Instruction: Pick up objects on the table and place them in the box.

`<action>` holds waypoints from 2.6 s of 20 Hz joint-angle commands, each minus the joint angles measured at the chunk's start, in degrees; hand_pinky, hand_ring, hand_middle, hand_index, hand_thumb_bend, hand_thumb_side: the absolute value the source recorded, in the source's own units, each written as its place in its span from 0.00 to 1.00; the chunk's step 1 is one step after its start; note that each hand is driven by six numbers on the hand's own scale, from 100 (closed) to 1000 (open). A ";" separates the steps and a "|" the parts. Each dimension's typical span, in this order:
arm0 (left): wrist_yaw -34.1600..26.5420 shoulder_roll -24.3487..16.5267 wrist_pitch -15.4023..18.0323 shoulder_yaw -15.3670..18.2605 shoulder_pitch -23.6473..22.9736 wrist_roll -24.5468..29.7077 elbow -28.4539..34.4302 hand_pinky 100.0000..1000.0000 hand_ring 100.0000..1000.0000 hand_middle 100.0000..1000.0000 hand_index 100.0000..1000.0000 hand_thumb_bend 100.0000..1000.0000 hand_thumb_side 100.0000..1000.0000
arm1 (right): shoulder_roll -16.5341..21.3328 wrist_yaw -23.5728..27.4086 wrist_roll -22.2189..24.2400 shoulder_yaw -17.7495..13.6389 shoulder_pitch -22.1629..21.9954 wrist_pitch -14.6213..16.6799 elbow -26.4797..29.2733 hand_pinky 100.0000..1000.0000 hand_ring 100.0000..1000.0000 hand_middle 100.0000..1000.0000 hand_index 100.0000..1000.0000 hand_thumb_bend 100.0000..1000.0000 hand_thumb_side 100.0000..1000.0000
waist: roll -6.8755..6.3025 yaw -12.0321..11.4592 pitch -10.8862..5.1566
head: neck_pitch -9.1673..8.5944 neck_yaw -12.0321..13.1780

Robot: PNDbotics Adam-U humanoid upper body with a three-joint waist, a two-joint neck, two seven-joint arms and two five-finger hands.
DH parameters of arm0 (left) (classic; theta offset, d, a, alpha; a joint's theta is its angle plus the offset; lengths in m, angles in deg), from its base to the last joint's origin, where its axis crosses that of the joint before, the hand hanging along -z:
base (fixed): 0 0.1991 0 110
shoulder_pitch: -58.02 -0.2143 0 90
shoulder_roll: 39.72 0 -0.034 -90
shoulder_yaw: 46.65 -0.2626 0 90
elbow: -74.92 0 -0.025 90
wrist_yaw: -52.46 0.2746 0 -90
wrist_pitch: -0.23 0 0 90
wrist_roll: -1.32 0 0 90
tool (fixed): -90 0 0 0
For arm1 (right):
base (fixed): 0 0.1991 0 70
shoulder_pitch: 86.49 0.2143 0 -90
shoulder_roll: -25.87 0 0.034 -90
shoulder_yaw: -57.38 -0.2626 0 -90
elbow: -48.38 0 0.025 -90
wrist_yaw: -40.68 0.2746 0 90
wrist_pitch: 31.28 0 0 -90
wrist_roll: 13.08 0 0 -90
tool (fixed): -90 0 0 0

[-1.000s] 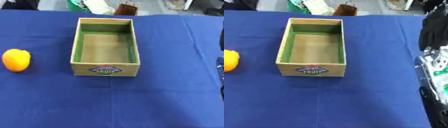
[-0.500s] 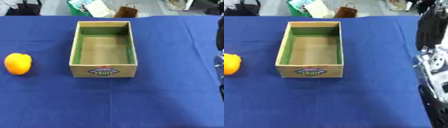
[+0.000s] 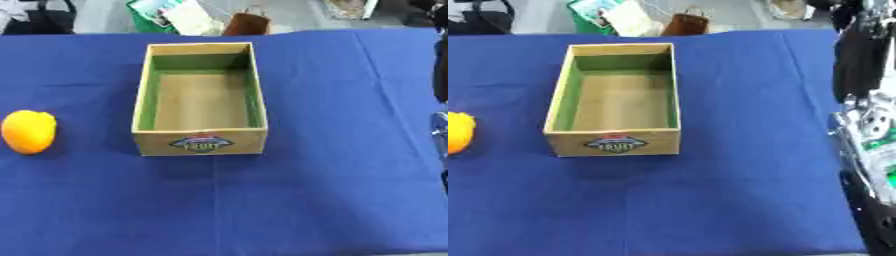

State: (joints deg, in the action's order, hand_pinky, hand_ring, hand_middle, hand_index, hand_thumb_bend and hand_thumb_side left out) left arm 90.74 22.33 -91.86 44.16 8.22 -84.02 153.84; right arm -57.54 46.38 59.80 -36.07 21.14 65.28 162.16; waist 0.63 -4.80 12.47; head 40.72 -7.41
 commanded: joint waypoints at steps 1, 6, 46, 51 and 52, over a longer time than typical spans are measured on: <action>11.96 -1.08 3.26 1.86 3.06 11.29 -5.27 0.60 0.69 0.73 0.94 0.42 0.96 | 1.11 -0.14 0.15 -0.20 0.57 0.00 0.81 0.73 0.72 0.69 0.78 0.00 1.00 | -0.05 -0.08 -0.90 | -0.69 0.90; 19.29 0.00 6.17 1.39 6.87 22.01 -11.84 0.64 0.72 0.77 0.98 0.76 0.95 | 1.08 -0.17 0.13 -0.10 0.51 -0.08 0.81 0.73 0.72 0.69 0.78 0.00 1.00 | 0.32 -0.19 -0.98 | -1.49 2.56; 18.82 8.50 17.28 -5.07 16.26 44.16 -25.03 0.67 0.74 0.79 1.00 0.79 0.83 | 0.41 -0.31 0.95 0.62 0.18 -0.95 0.81 0.73 0.72 0.69 0.78 0.00 1.00 | 0.65 -0.21 -0.90 | -2.07 4.53; 9.95 7.66 17.50 -5.28 15.28 47.12 -23.52 0.67 0.74 0.78 0.99 0.78 0.84 | 0.45 -0.41 0.85 0.56 0.01 -1.01 0.81 0.73 0.72 0.69 0.78 0.00 1.00 | 0.71 -0.26 -0.81 | -2.10 4.51; 8.91 7.18 17.34 -5.58 15.07 47.22 -23.19 0.67 0.74 0.78 0.99 0.79 0.84 | 0.47 -0.42 0.85 0.56 0.01 -1.01 0.81 0.73 0.72 0.69 0.78 0.00 1.00 | 0.65 -0.30 -0.77 | -2.05 4.52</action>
State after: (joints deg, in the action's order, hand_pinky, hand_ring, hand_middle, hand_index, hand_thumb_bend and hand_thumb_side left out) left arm 101.60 32.19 -76.10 38.60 22.43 -38.94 129.26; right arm -58.12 46.30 60.66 -35.08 20.65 64.34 162.16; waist 1.49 -5.03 12.55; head 38.75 -2.87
